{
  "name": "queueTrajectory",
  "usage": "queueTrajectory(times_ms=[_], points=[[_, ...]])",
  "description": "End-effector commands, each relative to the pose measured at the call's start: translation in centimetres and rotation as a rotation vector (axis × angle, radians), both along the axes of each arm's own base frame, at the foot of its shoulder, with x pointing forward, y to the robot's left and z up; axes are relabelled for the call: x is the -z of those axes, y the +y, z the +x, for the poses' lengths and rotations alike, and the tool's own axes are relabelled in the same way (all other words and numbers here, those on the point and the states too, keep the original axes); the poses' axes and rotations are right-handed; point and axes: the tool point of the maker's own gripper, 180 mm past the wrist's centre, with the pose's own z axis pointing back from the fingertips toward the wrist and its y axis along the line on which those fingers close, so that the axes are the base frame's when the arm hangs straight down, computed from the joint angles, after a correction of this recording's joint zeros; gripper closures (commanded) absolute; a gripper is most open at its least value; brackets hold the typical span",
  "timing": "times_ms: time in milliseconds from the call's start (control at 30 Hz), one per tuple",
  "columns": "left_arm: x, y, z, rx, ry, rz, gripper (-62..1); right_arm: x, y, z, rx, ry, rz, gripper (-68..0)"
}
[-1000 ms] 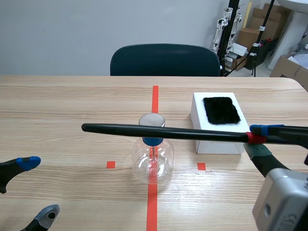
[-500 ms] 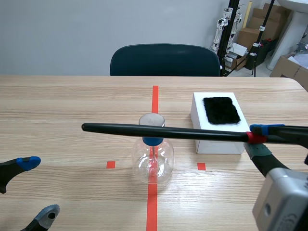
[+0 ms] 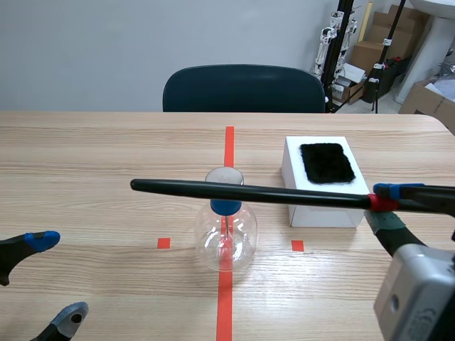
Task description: Do the electroscope experiment. rub the rod on the fur
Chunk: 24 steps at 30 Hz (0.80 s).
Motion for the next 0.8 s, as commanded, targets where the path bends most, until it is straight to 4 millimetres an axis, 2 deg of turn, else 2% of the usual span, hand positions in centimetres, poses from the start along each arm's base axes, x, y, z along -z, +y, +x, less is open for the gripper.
queueTrajectory(times_ms=[0, 767], points=[[-0.66, 0.56, 0.28, -0.012, -0.026, -0.006, -62.3, -0.84, 0.08, 0.4, -0.005, -0.033, 0.008, -6.8], [-0.66, 0.57, 0.28, -0.012, -0.026, -0.006, -62.3, -0.91, 0.31, 0.28, -0.019, -0.035, 0.014, -6.8]])
